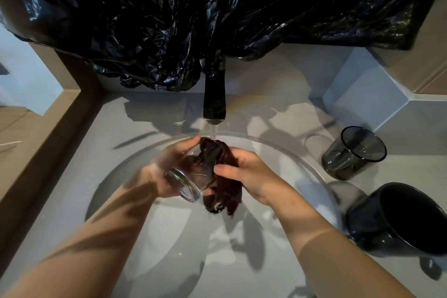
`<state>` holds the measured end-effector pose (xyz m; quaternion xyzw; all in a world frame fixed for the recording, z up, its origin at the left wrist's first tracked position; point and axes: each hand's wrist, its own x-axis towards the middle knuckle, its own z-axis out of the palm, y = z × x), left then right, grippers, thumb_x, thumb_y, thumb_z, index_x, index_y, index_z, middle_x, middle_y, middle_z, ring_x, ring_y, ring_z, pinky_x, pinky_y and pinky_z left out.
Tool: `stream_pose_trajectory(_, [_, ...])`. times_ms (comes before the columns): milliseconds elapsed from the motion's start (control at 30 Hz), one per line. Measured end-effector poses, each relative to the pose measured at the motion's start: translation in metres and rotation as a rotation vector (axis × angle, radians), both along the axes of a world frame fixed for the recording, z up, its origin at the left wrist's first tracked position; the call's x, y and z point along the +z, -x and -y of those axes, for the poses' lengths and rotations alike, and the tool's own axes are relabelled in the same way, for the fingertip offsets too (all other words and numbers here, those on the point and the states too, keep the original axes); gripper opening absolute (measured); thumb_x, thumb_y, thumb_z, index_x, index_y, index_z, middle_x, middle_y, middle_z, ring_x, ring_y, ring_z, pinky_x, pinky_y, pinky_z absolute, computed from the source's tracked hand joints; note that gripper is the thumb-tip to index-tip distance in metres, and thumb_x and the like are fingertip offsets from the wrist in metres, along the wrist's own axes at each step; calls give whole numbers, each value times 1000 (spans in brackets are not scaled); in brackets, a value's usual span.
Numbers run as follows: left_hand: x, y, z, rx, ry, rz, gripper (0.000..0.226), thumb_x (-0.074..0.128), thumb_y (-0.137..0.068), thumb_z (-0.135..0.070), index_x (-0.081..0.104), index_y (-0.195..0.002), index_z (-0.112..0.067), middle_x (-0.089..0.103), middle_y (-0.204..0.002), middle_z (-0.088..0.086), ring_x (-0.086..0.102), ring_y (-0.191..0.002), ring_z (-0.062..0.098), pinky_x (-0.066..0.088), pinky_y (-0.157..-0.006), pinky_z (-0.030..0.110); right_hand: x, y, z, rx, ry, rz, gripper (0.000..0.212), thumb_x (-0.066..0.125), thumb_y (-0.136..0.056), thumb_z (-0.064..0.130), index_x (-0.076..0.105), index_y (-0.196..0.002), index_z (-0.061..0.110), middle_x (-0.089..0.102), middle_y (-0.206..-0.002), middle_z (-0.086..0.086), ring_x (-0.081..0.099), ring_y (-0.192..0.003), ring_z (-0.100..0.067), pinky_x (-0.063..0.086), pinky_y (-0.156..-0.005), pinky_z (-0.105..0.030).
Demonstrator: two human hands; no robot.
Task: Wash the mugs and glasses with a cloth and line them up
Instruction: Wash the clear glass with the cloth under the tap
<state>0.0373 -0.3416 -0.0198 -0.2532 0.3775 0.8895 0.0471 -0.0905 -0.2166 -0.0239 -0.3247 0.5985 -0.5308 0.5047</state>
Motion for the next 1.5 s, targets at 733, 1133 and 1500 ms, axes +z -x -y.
stream_pose_trajectory(733, [10, 5, -12, 294, 5, 343, 36, 58, -82, -36, 69, -78, -3, 64, -62, 11, 59, -43, 20, 45, -37, 19, -6, -13, 7, 351, -92, -704, 66, 78, -68, 24, 52, -127, 38, 54, -126, 12, 34, -119, 0, 22, -115, -33])
stream_pose_trajectory(1133, [-6, 18, -18, 437, 732, 258, 14, 62, -85, -35, 57, -88, -22, 58, -73, 8, 54, -52, 19, 36, -46, 25, -12, -5, 13, 62, -108, 150, 32, 70, -76, 0, 67, -106, 10, 70, -96, -9, 65, -94, -23, 50, -95, -37])
stream_pose_trajectory(1500, [-8, 20, -2, 338, 461, 406, 43, 45, -93, -53, 61, -103, -14, 64, -86, 9, 61, -60, 18, 40, -55, 27, -7, -16, 22, 229, -227, -817, 29, 64, -84, 16, 63, -113, 16, 67, -111, -9, 60, -103, -26, 47, -86, -30])
